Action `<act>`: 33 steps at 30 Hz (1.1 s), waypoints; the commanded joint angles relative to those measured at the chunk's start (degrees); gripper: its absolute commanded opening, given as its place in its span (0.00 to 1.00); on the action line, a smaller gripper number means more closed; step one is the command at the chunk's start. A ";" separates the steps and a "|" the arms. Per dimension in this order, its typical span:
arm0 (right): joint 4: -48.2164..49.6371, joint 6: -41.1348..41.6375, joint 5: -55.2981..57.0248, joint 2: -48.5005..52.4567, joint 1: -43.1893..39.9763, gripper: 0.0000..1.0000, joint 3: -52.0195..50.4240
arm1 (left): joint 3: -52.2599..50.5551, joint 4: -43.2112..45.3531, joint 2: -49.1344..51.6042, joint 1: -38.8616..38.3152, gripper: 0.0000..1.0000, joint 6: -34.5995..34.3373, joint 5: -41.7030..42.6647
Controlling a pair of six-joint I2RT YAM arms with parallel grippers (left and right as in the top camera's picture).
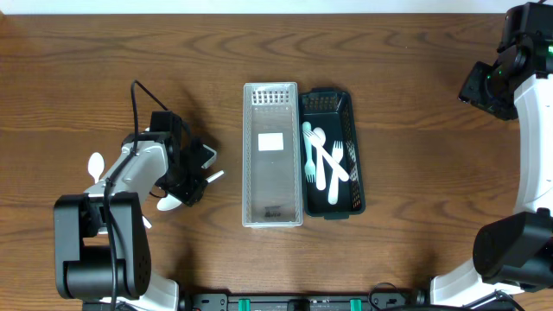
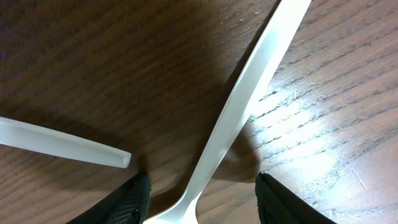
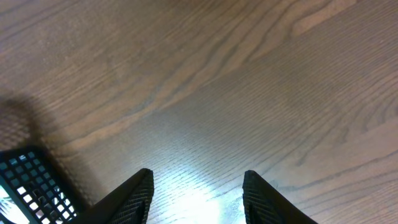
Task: Pack container
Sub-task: 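Move the left gripper down onto a white spoon and grasp it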
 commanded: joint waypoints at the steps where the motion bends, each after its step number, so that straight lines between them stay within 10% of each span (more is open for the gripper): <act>1: 0.11 -0.90 0.57 0.28 -0.44 0.50 -0.22 | -0.76 -0.17 0.94 0.28 0.56 0.57 0.20; 33: 0.46 -0.87 0.55 0.28 -0.44 0.49 -0.22 | -0.76 0.48 0.94 0.28 0.47 0.33 -4.98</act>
